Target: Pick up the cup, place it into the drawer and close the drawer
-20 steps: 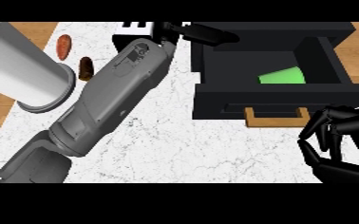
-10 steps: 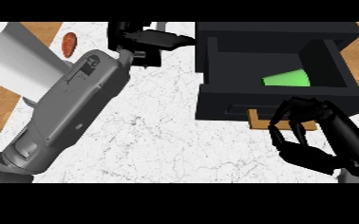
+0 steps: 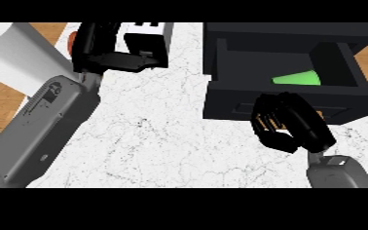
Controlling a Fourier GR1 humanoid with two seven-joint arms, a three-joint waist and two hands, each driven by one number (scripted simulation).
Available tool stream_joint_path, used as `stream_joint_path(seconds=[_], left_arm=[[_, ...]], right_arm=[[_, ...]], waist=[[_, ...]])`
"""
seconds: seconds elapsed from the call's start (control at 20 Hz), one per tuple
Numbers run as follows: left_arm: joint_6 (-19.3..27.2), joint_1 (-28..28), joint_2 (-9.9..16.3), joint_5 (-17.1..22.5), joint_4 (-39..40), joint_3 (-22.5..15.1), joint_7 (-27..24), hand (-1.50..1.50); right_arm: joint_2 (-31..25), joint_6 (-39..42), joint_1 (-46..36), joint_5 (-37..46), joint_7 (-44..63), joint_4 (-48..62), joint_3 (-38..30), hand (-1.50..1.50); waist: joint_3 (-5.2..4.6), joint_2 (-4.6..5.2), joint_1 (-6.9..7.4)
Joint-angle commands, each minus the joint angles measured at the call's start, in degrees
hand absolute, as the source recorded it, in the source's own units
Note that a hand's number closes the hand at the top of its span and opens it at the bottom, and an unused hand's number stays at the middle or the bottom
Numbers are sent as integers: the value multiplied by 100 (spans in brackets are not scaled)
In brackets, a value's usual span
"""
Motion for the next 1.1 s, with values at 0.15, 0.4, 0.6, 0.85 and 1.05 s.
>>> stream_joint_path(seconds=[0.15,0.4,0.6,0.85,1.05], left_arm=[[-629,860,685,168,-451,516,-176,-150],[-822,1533,648,32,-703,641,-483,-150],[-992,1678,710,55,-769,818,-345,-150],[-971,1706,786,75,-1218,829,-39,-150],[-1393,2054,851,214,-1250,966,-228,-150]], right_arm=[[393,-1030,-956,1494,-233,1967,618,150],[381,-1505,-1863,1273,-1172,4048,-62,150],[762,-1824,-2870,1347,-1301,5530,-321,150],[411,-1922,-3513,1179,-1952,6885,-809,150],[311,-1851,-4065,1089,-1954,7563,-1080,150]], waist=[[2,48,7],[6,62,-45],[7,75,-37],[19,125,124],[17,161,225]])
